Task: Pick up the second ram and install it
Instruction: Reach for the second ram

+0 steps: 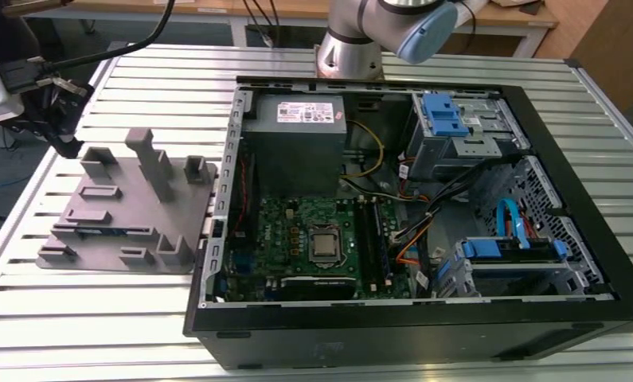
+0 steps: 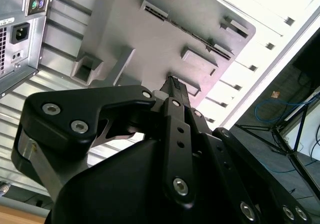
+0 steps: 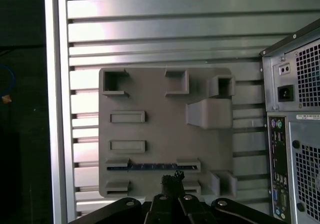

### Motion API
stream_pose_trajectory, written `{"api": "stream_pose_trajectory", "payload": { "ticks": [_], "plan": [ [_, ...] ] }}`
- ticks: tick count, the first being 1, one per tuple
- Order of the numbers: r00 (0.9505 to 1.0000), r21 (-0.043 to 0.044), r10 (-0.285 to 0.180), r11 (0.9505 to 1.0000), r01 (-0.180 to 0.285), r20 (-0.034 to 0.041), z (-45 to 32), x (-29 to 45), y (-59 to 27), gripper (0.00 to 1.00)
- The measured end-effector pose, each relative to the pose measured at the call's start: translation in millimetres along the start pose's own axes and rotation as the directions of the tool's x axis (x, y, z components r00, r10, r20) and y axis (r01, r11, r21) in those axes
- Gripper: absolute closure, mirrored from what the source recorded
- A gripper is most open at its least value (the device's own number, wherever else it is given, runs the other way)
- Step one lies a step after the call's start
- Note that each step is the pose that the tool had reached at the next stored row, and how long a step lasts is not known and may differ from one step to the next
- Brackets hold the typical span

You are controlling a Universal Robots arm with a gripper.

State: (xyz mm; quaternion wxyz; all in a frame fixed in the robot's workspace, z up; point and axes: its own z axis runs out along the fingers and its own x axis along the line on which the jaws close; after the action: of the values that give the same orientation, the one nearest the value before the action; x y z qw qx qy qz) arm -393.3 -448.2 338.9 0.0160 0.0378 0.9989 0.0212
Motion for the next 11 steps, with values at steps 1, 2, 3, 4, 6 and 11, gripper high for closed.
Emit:
{"api": "stream_pose_trajectory", "payload": {
  "ticks": [1,2,3,4,6,11],
  "plan": [
    [1.0000,0.0001,0.000,1.0000,0.000,0.0000,0.6,0.0,0.0,0.89],
    [1.0000,0.0000,0.000,1.0000,0.000,0.0000,1.4,0.1,-0.1,0.89],
    [1.0000,0.0000,0.000,1.0000,0.000,0.0001,2.3,0.1,-0.1,0.89],
    [1.0000,0.0000,0.000,1.0000,0.000,0.0001,3.1,0.1,-0.1,0.89],
    [1.0000,0.0000,0.000,1.0000,0.000,0.0001,5.0,0.1,-0.2,0.89],
    [1.0000,0.0000,0.000,1.0000,0.000,-0.0001,12.3,0.4,-0.6,0.89]
  ]
}}
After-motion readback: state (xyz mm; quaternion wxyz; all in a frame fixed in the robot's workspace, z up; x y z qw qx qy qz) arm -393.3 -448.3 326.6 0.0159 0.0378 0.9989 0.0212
